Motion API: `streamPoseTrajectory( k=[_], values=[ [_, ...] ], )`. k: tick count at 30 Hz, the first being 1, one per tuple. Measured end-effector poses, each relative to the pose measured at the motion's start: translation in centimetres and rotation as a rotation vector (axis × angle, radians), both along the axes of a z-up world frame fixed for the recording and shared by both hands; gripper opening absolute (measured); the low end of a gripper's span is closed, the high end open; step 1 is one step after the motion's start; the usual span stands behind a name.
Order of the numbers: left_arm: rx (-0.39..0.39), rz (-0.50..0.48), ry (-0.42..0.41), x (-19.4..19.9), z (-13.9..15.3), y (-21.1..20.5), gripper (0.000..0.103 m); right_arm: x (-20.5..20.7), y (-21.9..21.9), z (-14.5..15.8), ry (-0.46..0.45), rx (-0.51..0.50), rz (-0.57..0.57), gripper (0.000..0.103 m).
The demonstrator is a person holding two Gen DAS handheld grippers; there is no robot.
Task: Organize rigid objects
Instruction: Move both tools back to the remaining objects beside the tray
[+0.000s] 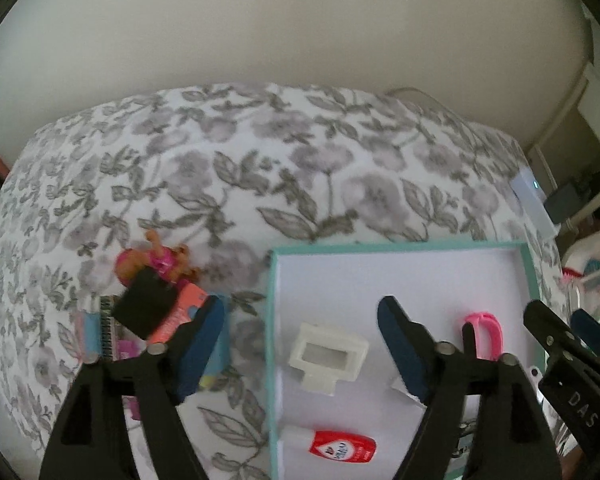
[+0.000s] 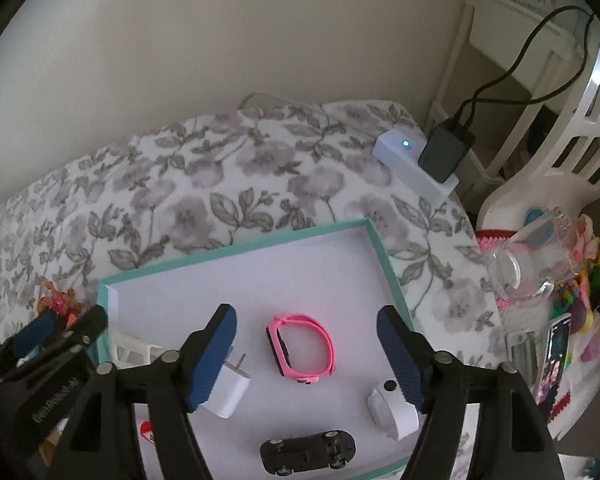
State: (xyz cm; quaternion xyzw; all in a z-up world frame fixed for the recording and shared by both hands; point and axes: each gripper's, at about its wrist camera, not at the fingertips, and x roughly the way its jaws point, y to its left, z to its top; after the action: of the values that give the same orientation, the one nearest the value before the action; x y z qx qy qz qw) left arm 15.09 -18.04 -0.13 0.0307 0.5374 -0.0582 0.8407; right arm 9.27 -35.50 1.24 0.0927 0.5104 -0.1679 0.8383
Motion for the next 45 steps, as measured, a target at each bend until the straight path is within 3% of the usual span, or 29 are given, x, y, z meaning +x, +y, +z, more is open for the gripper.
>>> streamPoseTrajectory(
  k=[4, 8, 14, 22, 29, 38, 45],
  values=[
    [0.006, 0.046, -0.005, 0.4, 0.3, 1.6, 0.081, 0.2, 0.2, -0.8, 0.025, 0.002, 0.002, 0.081],
    [0.026, 0.096, -0.005, 0.9, 0.0, 3.3, 0.095, 0.5, 0.7, -1.9, 0.05, -0.005, 0.016, 0.09],
    [0.043, 0.161, -0.005, 1.4, -0.2, 5.9, 0.095, 1.0, 2.1, -2.4, 0.036, 0.004, 0.058, 0.1],
    [0.064, 0.212, 0.001, 2.0, -0.1, 9.6, 0.097, 1.9, 5.0, -3.0, 0.036, 0.013, 0.12, 0.101],
    [0.088, 0.32, 0.0, 2.0, 0.8, 15.4, 0.097, 2.7, 8.7, -2.9, 0.021, 0.028, 0.183, 0.103],
    [0.116, 0.427, -0.042, 1.1, 3.1, 22.3, 0.097, 3.3, 14.1, -2.5, -0.027, 0.12, 0.287, 0.103],
    [0.08, 0.493, -0.023, 0.7, 3.0, 26.4, 0.097, 3.8, 17.5, -2.9, -0.031, 0.153, 0.355, 0.103]
  ],
)
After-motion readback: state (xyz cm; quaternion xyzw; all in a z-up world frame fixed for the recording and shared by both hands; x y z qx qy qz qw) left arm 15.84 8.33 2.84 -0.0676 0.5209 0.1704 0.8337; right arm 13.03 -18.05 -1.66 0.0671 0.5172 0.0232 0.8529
